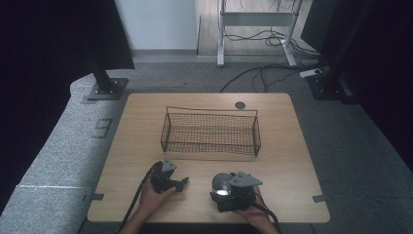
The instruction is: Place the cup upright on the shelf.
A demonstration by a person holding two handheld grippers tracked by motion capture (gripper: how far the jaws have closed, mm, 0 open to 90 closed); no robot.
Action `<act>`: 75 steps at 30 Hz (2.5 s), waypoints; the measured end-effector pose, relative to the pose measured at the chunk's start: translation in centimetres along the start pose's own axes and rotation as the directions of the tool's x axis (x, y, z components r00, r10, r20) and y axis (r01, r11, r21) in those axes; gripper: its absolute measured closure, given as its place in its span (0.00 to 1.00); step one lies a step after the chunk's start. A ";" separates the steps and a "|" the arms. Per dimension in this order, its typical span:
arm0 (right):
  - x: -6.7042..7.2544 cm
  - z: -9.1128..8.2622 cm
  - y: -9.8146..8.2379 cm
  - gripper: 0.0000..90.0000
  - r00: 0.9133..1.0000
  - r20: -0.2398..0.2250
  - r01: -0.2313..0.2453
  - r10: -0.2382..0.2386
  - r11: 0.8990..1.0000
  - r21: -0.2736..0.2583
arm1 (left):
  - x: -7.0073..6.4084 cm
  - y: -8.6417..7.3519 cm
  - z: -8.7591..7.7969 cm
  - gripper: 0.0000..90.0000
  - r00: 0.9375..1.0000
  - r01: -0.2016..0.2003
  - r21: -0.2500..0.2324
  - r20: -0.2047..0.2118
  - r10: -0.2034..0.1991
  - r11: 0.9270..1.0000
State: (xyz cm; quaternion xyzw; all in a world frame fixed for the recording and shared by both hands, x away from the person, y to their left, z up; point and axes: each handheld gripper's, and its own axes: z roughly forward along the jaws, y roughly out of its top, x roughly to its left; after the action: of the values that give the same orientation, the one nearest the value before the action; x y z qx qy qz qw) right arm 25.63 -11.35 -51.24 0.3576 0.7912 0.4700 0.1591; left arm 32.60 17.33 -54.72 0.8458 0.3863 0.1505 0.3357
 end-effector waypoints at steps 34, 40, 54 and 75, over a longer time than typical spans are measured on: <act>-1.0 -1.1 0.5 0.15 0.999 0.011 0.031 -0.031 0.998 -0.050 | 0.0 0.0 0.0 0.16 1.000 0.000 0.000 0.000 0.000 1.000; -1.8 -2.0 1.6 0.15 0.999 0.007 0.035 -0.034 0.996 -0.082 | 0.0 0.0 0.0 0.16 1.000 0.000 0.001 -0.001 0.000 1.000; -3.1 -3.2 3.8 0.15 1.000 0.014 0.019 -0.017 0.993 -0.120 | 0.0 0.0 0.0 0.16 1.000 -0.001 0.001 -0.001 0.001 1.000; -4.4 -3.8 6.9 0.15 0.999 0.032 0.012 -0.007 0.989 -0.150 | 0.0 0.0 0.0 0.16 1.000 -0.001 0.001 0.000 0.001 1.000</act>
State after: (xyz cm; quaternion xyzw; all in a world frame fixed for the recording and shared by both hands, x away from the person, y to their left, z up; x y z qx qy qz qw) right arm 29.32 -14.76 -43.78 0.3483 0.7524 0.5219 0.2004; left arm 32.59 17.33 -54.71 0.8462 0.3861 0.1505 0.3350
